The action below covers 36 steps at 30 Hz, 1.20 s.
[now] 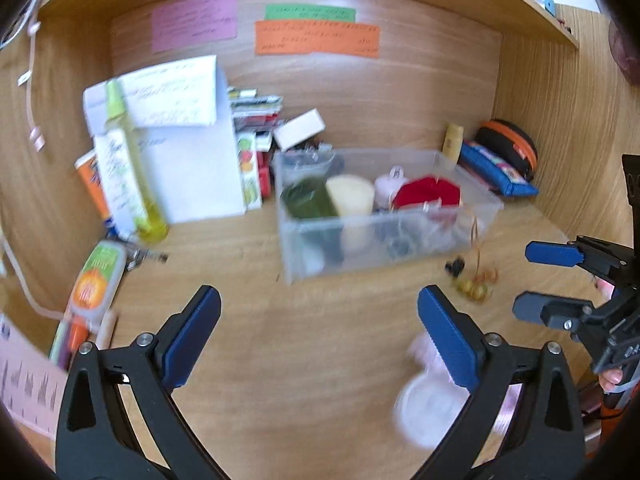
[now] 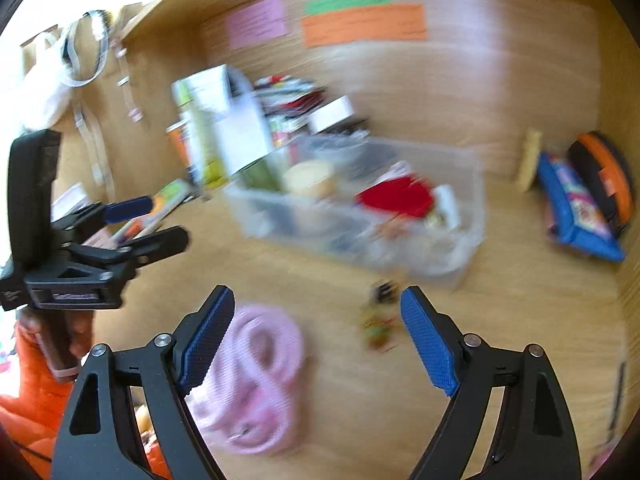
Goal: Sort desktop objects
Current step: 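Grasp the white lidded tub with left tool while right tool grasps the pink rope bag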
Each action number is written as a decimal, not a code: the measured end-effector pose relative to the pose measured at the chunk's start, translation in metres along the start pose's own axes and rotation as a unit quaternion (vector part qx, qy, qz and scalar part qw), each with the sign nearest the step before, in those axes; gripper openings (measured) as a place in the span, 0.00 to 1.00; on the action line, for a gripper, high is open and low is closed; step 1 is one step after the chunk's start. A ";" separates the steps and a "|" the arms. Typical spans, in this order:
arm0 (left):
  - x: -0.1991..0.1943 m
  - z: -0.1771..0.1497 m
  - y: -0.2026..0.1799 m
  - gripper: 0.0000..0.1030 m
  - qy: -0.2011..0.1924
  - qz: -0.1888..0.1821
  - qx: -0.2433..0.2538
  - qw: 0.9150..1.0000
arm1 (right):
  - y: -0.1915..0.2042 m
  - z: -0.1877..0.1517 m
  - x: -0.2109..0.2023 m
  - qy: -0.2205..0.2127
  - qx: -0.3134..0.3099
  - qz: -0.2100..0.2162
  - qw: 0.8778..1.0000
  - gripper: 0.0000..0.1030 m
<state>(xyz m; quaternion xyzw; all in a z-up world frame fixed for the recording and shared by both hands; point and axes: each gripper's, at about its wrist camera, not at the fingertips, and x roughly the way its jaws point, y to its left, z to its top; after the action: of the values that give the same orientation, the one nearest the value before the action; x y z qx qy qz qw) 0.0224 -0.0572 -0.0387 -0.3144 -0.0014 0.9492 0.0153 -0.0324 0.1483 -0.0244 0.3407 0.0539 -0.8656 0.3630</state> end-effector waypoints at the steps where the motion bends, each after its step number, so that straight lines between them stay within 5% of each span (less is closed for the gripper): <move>1: -0.002 -0.006 0.002 0.97 0.003 0.001 0.000 1.000 | 0.006 -0.005 0.003 0.005 -0.002 0.009 1.000 0.81; 6: -0.012 -0.033 0.009 0.97 0.019 0.004 -0.005 1.000 | 0.024 -0.027 0.029 0.057 -0.002 0.021 0.998 0.81; 14: -0.021 -0.068 0.007 0.97 0.050 -0.047 0.002 0.998 | 0.015 -0.040 0.061 0.115 0.049 0.071 0.990 0.82; 17: -0.022 -0.073 -0.003 0.97 0.052 -0.067 0.018 0.996 | 0.015 -0.040 0.063 0.113 0.052 0.079 0.989 0.75; 19: -0.020 -0.073 -0.009 0.97 0.055 -0.082 0.023 0.995 | 0.015 -0.039 0.061 0.113 0.061 0.100 0.987 0.60; 22: -0.015 -0.075 -0.023 0.97 0.064 -0.099 0.035 0.992 | 0.015 -0.038 0.055 0.106 0.057 0.092 0.989 0.54; 33: 0.016 -0.070 -0.058 0.97 0.069 -0.098 0.064 0.991 | -0.016 -0.032 0.015 0.056 0.075 0.035 0.995 0.52; 36: 0.020 -0.067 -0.062 0.79 0.064 -0.098 0.070 0.991 | -0.026 -0.032 0.003 0.039 0.087 0.027 0.995 0.52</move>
<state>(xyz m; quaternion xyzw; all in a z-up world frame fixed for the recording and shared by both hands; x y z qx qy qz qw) 0.0476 0.0052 -0.1034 -0.3706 0.0347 0.9189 0.1304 -0.0340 0.1766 -0.0544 0.4061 -0.0162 -0.8429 0.3526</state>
